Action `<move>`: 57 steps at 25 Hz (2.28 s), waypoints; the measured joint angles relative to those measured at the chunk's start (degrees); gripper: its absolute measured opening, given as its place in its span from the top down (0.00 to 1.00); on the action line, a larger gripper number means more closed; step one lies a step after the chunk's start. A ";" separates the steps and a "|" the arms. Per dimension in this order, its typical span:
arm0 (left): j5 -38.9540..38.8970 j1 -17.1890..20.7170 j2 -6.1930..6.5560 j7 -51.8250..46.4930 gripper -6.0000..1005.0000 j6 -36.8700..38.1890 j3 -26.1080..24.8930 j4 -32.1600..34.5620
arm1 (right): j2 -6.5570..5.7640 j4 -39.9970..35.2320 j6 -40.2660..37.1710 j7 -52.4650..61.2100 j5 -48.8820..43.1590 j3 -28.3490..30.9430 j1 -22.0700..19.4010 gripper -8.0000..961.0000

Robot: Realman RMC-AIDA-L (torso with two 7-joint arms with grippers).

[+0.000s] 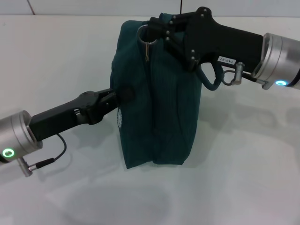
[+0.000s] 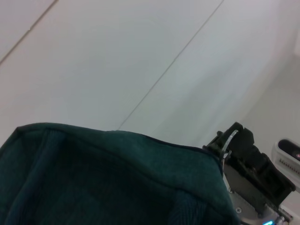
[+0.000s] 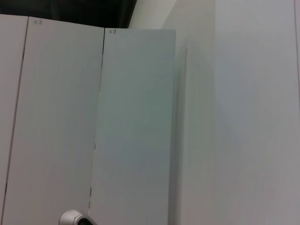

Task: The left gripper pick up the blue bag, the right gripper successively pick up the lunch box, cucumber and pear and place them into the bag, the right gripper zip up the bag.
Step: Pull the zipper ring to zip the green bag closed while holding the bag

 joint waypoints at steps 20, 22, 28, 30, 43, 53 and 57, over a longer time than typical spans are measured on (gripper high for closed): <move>1.63 0.67 0.05 1.33 0.94 0.11 0.37 -0.52 | 0.00 0.03 2.23 0.13 -0.15 -0.01 0.36 0.98; 2.25 0.68 0.07 1.33 0.94 0.12 0.40 -0.52 | 0.00 0.04 2.29 0.13 -0.14 -0.01 0.36 0.98; 2.84 0.71 0.07 1.33 0.94 0.12 0.40 -0.52 | 0.06 0.08 1.96 0.33 -0.12 -0.01 0.35 0.98; 3.03 0.71 0.07 1.33 0.94 0.12 0.40 -0.52 | 0.07 0.09 2.04 1.13 -0.12 0.00 0.35 0.98; 3.12 0.89 -0.02 1.33 0.95 0.34 1.61 -0.52 | 0.18 0.30 2.45 15.02 -0.24 -0.40 0.27 0.98; 3.13 0.89 -0.02 1.87 0.95 0.40 4.53 -0.52 | 0.04 1.49 3.49 19.21 0.01 0.07 0.69 0.98; 3.10 1.21 0.03 2.13 0.95 0.84 4.75 -0.52 | 0.00 1.52 4.04 19.43 0.02 0.49 0.70 0.98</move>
